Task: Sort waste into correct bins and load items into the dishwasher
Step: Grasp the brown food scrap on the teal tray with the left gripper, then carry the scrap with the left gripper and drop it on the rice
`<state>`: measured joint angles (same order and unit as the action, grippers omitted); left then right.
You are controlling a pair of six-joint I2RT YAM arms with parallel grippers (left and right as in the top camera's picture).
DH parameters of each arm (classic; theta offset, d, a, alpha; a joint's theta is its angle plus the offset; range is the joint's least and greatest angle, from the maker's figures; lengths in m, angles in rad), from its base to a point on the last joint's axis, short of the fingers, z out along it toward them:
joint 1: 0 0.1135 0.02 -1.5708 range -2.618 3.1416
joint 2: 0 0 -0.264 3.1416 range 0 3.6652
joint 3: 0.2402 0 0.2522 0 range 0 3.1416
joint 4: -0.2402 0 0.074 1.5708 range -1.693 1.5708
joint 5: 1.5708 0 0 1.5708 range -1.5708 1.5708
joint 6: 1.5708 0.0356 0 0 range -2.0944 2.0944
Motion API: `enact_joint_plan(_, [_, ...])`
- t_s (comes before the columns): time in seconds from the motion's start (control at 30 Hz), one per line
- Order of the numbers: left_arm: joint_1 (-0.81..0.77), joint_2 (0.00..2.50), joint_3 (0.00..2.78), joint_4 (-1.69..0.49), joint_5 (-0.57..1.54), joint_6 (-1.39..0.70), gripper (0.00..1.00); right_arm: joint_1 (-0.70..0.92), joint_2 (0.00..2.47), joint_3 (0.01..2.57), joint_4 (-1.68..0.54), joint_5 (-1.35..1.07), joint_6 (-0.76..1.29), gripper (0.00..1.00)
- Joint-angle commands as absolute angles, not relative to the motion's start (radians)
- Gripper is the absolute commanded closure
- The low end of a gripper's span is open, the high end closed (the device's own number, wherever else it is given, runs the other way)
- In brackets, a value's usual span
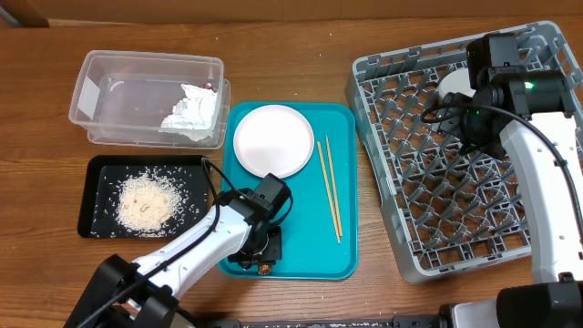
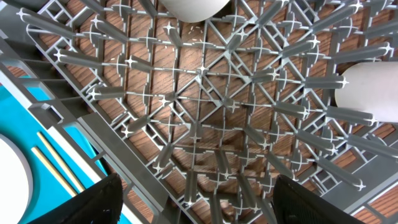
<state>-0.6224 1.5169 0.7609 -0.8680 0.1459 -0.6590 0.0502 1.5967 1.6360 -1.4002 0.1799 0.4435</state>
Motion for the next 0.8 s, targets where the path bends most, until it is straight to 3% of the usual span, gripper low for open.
enact_joint_plan(0.0, [-0.626,1.511,0.759,-0.863,0.148,-0.662,0.91,0.049,1.599,1.636,-1.402,0.178,0.437,0.21])
enact_joint_plan(0.07, [-0.613,1.510,0.770,-0.867,0.150,-0.662,0.96,0.049,1.599,1.636,-1.405,0.178,0.437,0.21])
enact_joint_plan(0.3, [-0.475,1.490,0.876,-0.944,0.120,-0.663,0.96,0.049,1.599,1.636,-1.415,0.178,0.437,0.21])
enact_joint_plan(0.77, [0.089,1.382,1.044,-1.035,-0.032,-0.538,0.96,0.049,1.599,1.636,-1.420,0.178,0.437,0.21])
